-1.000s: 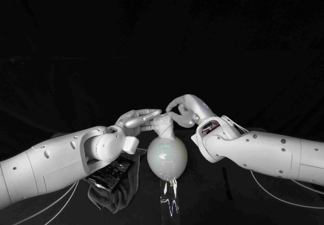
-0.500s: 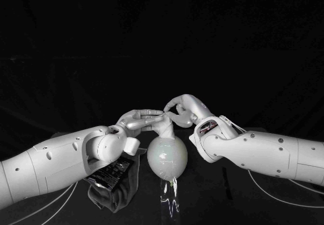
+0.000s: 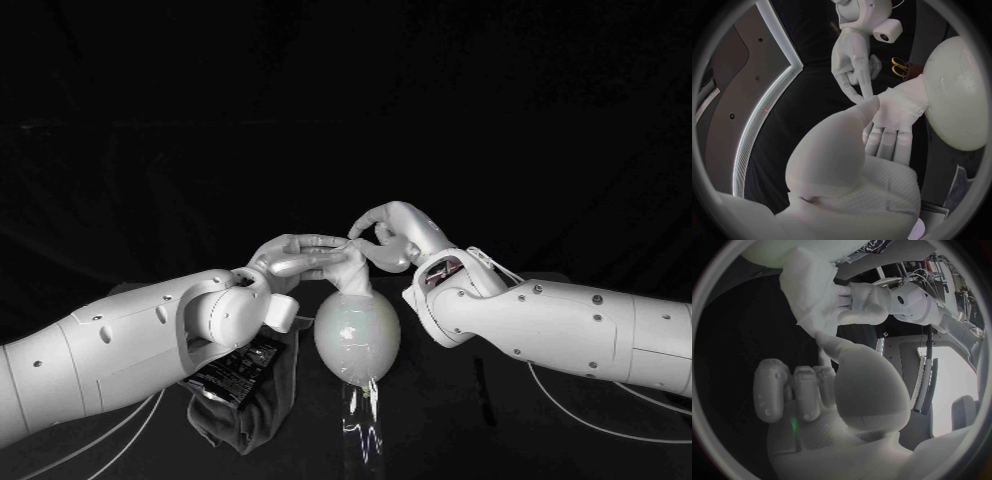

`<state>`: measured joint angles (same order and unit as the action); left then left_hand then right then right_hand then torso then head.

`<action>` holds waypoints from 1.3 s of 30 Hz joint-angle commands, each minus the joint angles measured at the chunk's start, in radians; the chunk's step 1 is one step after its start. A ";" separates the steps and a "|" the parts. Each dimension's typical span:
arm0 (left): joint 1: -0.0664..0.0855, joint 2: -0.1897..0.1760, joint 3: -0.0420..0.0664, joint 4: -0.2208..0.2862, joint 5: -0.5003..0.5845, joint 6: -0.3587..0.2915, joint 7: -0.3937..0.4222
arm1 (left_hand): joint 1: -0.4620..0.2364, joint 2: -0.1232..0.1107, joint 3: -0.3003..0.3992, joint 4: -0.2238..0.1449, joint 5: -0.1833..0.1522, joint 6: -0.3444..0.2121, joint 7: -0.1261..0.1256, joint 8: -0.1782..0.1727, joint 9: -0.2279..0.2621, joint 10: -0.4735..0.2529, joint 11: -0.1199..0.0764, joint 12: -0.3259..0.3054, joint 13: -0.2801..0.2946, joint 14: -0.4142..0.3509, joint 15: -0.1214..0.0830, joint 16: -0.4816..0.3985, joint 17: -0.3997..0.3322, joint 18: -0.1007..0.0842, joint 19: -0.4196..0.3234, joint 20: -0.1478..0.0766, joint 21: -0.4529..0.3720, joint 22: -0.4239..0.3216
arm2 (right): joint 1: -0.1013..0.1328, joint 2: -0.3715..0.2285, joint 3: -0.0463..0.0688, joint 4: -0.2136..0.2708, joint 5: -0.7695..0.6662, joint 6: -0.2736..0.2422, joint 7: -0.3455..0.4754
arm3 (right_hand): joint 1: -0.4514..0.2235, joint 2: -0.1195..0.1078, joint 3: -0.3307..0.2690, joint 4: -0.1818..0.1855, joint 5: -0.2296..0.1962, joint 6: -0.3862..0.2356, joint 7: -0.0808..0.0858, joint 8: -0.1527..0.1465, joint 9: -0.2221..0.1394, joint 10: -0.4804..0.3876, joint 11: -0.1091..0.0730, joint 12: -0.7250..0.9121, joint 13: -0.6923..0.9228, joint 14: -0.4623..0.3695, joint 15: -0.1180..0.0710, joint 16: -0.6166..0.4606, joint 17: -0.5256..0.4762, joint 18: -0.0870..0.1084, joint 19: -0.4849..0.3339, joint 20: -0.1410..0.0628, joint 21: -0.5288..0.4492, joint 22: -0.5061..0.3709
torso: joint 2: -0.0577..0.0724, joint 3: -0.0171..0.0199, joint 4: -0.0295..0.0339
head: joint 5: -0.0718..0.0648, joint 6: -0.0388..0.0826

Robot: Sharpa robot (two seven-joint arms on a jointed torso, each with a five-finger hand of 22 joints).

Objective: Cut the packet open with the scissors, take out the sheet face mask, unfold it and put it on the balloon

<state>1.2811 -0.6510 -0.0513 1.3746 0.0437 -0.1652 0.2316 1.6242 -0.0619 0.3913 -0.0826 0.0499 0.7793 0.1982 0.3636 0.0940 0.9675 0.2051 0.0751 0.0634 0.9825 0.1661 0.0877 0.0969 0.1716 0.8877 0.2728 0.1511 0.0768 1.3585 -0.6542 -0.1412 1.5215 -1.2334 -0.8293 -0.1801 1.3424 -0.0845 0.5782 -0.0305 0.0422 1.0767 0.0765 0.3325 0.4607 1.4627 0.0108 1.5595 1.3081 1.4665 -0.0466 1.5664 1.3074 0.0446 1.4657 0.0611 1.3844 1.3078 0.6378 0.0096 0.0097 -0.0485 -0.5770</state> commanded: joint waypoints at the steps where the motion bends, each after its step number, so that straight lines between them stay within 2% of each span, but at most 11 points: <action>1: 0.000 0.003 0.001 0.001 -0.005 -0.028 0.024 | -0.030 -0.005 0.037 0.005 -0.002 0.025 0.053 0.008 0.002 0.026 -0.008 0.009 0.000 0.023 -0.008 0.009 0.006 0.013 0.014 -0.006 0.012 0.003 | 0.000 0.001 0.001 0.001 -0.002 0.001 0.010 | -0.007 0.003 0.004 0.000 0.006 0.004 0.005 0.003 0.001 0.106 -0.006 0.006 0.259 0.104 -0.007 0.004 0.263 -0.004 0.019 -0.004 0.003 0.210 | 0.000 -0.0001 0.0000 | 0.000 0.000; 5: 0.000 0.005 0.001 0.001 0.001 -0.033 0.032 | -0.088 0.012 0.084 0.044 -0.001 0.070 0.039 0.022 0.008 0.065 -0.021 0.013 0.000 0.052 -0.021 0.021 0.016 0.013 0.023 -0.012 0.022 0.003 | 0.000 0.002 0.001 0.000 -0.002 0.007 0.010 | -0.007 0.003 0.004 0.000 0.006 0.004 0.005 0.003 0.001 0.106 -0.006 0.006 0.259 0.104 -0.007 0.004 0.263 -0.004 0.019 -0.004 0.003 0.210 | 0.000 0.0000 0.0006 | 0.001 -0.001; 10: 0.000 0.007 0.001 0.000 0.005 -0.028 0.035 | -0.125 0.020 0.106 0.079 -0.002 0.103 0.021 0.039 0.016 0.094 -0.036 0.013 0.000 0.073 -0.032 0.031 0.025 0.014 0.028 -0.012 0.025 0.001 | 0.000 0.003 0.001 -0.002 -0.002 0.013 0.008 | -0.007 0.003 0.004 0.000 0.006 0.004 0.005 0.003 0.001 0.106 -0.006 0.006 0.259 0.104 -0.007 0.004 0.263 -0.004 0.019 -0.004 0.003 0.210 | 0.000 -0.0004 0.0001 | 0.002 -0.002; 23: 0.000 0.007 0.001 -0.002 0.005 -0.018 0.024 | -0.155 0.026 0.125 0.113 -0.001 0.134 0.002 0.067 0.033 0.139 -0.053 0.011 0.000 0.103 -0.048 0.045 0.044 0.013 0.043 -0.015 0.029 -0.004 | 0.000 0.004 0.001 -0.004 -0.002 0.011 0.008 | -0.008 0.002 0.005 -0.001 0.006 0.004 0.005 0.004 0.002 0.106 -0.006 0.007 0.260 0.104 -0.007 0.004 0.263 -0.004 0.018 -0.005 0.002 0.210 | 0.000 -0.0002 0.0004 | 0.001 -0.002; 27: 0.000 0.006 0.001 -0.001 0.005 -0.013 0.017 | -0.158 0.007 0.124 0.111 -0.001 0.131 0.002 0.067 0.034 0.138 -0.053 0.005 -0.001 0.100 -0.047 0.043 0.046 0.013 0.042 -0.015 0.027 -0.006 | 0.000 0.005 0.001 -0.005 -0.001 0.009 0.009 | -0.008 0.002 0.005 -0.001 0.006 0.004 0.005 0.004 0.002 0.106 -0.006 0.007 0.260 0.104 -0.007 0.004 0.263 -0.004 0.018 -0.005 0.002 0.210 | 0.000 -0.0002 0.0001 | 0.000 -0.002; 29: 0.000 0.006 0.001 -0.001 0.005 -0.013 0.013 | -0.162 -0.015 0.123 0.108 -0.001 0.123 0.006 0.063 0.033 0.132 -0.049 -0.002 -0.001 0.093 -0.044 0.039 0.047 0.012 0.038 -0.013 0.024 -0.008 | 0.000 0.005 0.001 -0.004 -0.001 0.009 0.009 | -0.008 0.002 0.005 -0.001 0.006 0.004 0.005 0.004 0.002 0.106 -0.006 0.007 0.260 0.104 -0.007 0.004 0.263 -0.004 0.018 -0.005 0.002 0.210 | 0.000 -0.0001 0.0000 | 0.000 -0.002; 31: 0.000 0.005 0.001 -0.001 0.004 -0.015 0.011 | -0.180 -0.052 0.110 0.111 -0.001 0.112 0.014 0.055 0.030 0.122 -0.042 -0.009 -0.002 0.083 -0.038 0.034 0.046 0.010 0.031 -0.007 0.018 -0.010 | 0.000 0.005 0.001 -0.004 -0.001 0.008 0.009 | -0.008 0.002 0.005 -0.001 0.006 0.004 0.005 0.004 0.002 0.106 -0.006 0.007 0.260 0.104 -0.007 0.004 0.263 -0.004 0.018 -0.005 0.002 0.210 | 0.001 -0.0001 -0.0003 | 0.001 -0.002; 32: 0.000 0.005 0.001 -0.001 0.004 -0.017 0.009 | -0.181 -0.053 0.110 0.111 -0.001 0.111 0.014 0.055 0.030 0.122 -0.042 -0.009 -0.002 0.083 -0.038 0.033 0.047 0.010 0.031 -0.007 0.017 -0.010 | 0.000 0.004 0.001 -0.003 -0.001 0.008 0.009 | -0.008 0.002 0.005 -0.001 0.006 0.004 0.005 0.004 0.002 0.106 -0.006 0.007 0.260 0.104 -0.007 0.004 0.263 -0.004 0.018 -0.005 0.002 0.210 | 0.001 -0.0003 -0.0003 | 0.001 -0.002; 33: 0.000 0.005 0.001 -0.001 0.004 -0.020 0.008 | -0.194 -0.071 0.103 0.116 -0.001 0.106 0.018 0.050 0.029 0.118 -0.039 -0.011 -0.001 0.080 -0.035 0.032 0.047 0.010 0.027 -0.003 0.014 -0.011 | 0.000 0.004 0.001 -0.003 0.000 0.009 0.010 | -0.008 0.002 0.005 -0.001 0.006 0.004 0.005 0.004 0.002 0.106 -0.006 0.007 0.260 0.104 -0.007 0.004 0.263 -0.004 0.018 -0.005 0.002 0.210 | 0.001 -0.0002 -0.0004 | 0.001 -0.002; 37: 0.000 0.006 0.001 -0.002 0.003 -0.030 0.004 | -0.238 -0.109 0.077 0.143 -0.001 0.098 0.025 0.041 0.025 0.114 -0.034 -0.009 0.001 0.075 -0.031 0.029 0.051 0.012 0.022 0.005 0.006 -0.012 | 0.000 0.005 0.001 -0.002 0.000 0.012 0.010 | -0.008 0.002 0.005 -0.001 0.006 0.004 0.005 0.004 0.002 0.106 -0.006 0.007 0.260 0.104 -0.007 0.004 0.263 -0.004 0.018 -0.005 0.002 0.210 | 0.000 -0.0003 0.0000 | 0.001 -0.003; 39: 0.000 0.006 0.001 -0.003 0.003 -0.035 0.003 | -0.252 -0.117 0.067 0.155 -0.001 0.099 0.025 0.040 0.025 0.114 -0.034 -0.008 0.001 0.075 -0.031 0.029 0.053 0.013 0.022 0.007 0.003 -0.012 | 0.000 0.005 0.001 -0.002 0.000 0.013 0.010 | -0.008 0.002 0.005 -0.001 0.006 0.004 0.005 0.004 0.002 0.106 -0.006 0.007 0.260 0.104 -0.007 0.004 0.263 -0.004 0.018 -0.005 0.002 0.210 | 0.000 -0.0005 0.0001 | 0.001 -0.004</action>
<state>1.2808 -0.6469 -0.0514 1.3711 0.0447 -0.1928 0.2362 1.3800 -0.1782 0.4631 0.0703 0.0498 0.8841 0.2252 0.4097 0.1197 1.0847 0.1665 0.0694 0.0637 1.0632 0.1346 0.1218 0.1482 0.1696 0.9096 0.2735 0.1575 0.0659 1.3584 -0.6504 -0.1412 1.5183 -1.2290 -0.8256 -0.1788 1.3424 -0.0845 0.5781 -0.0305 0.0421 1.0785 0.0783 0.3345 0.4608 1.4626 0.0107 1.5634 1.3079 1.4663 -0.0463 1.5666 1.3075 0.0445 1.4621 0.0613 1.3842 1.3080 0.6379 0.0092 0.0097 -0.0481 -0.5797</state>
